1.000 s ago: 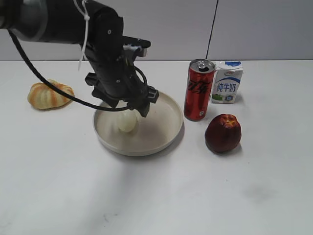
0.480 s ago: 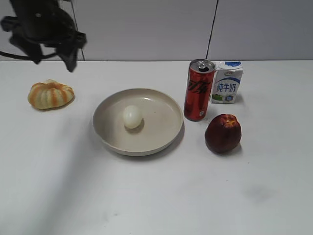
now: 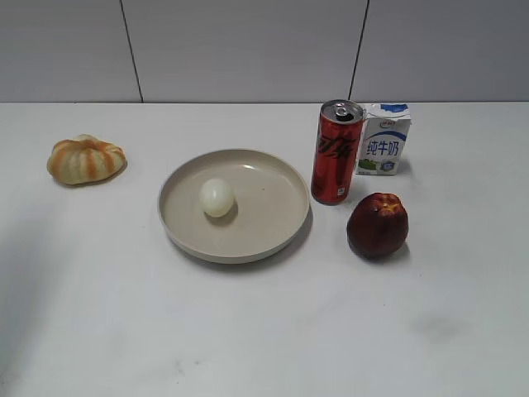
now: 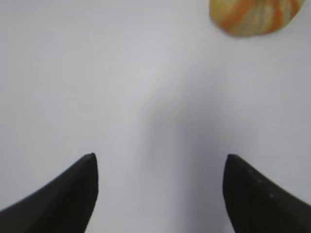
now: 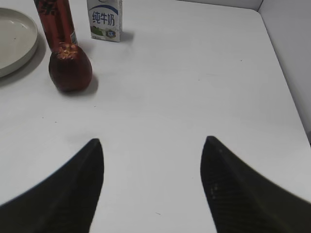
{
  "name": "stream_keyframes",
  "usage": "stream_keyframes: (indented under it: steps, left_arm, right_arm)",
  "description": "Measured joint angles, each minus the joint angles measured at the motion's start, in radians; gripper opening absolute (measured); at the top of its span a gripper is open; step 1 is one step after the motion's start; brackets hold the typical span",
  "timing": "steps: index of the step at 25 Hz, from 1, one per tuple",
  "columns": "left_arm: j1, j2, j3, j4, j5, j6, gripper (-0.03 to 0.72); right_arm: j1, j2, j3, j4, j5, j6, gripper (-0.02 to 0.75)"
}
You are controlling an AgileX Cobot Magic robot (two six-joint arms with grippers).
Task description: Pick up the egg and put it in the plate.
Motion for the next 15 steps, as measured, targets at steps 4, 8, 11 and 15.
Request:
stream_keyframes:
  steps: [4,8,11,15]
  left_arm:
    - [0.003,-0.232,0.228,-0.012,-0.003,0.018,0.589]
    - [0.003,-0.475,0.43,-0.027,-0.04,0.02,0.589]
    - [0.003,-0.658,0.56,-0.059,-0.046,0.02,0.588]
    - [0.003,-0.9,0.686,-0.065,-0.04,0.02,0.588]
  right_arm:
    - [0.0,0.0,0.0,0.0,0.0,0.0,0.479]
    - [0.0,0.0,0.0,0.0,0.0,0.0,0.479]
    - [0.0,0.0,0.0,0.0,0.0,0.0,0.479]
    - [0.0,0.0,0.0,0.0,0.0,0.0,0.479]
